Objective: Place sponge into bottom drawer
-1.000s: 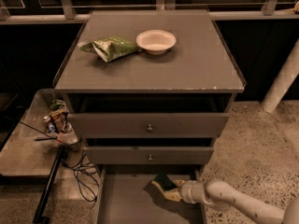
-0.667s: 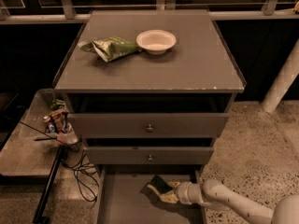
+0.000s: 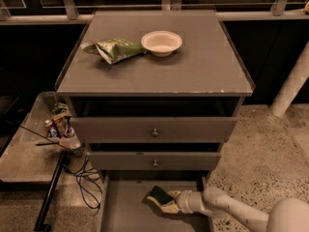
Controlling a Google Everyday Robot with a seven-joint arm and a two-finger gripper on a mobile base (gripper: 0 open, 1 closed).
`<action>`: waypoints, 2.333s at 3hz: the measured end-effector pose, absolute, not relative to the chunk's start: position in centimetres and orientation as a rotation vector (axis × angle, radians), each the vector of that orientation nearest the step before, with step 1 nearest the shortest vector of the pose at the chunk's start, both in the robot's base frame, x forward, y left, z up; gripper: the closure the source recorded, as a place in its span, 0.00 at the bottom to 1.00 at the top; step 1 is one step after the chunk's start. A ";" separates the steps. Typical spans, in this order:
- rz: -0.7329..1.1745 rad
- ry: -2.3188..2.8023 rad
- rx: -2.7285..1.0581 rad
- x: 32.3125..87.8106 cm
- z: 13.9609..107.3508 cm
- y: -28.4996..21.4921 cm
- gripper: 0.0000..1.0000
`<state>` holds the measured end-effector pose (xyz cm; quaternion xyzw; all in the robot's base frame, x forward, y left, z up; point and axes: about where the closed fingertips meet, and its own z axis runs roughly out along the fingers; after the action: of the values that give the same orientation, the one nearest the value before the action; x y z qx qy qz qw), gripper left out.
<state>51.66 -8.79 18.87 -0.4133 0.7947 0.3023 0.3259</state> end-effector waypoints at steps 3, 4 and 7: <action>0.715 2.167 -1.135 51.7 15.2 -7.9 1.00; 0.702 2.185 -1.137 51.7 14.7 -7.9 1.00; 0.702 2.186 -1.137 51.7 14.7 -7.9 0.36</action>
Offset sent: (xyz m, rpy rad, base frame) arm 0.0041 0.0049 -0.0395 -0.1166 0.0269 -0.0058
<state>51.69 -7.88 14.73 -0.4254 0.8176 0.2626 0.2857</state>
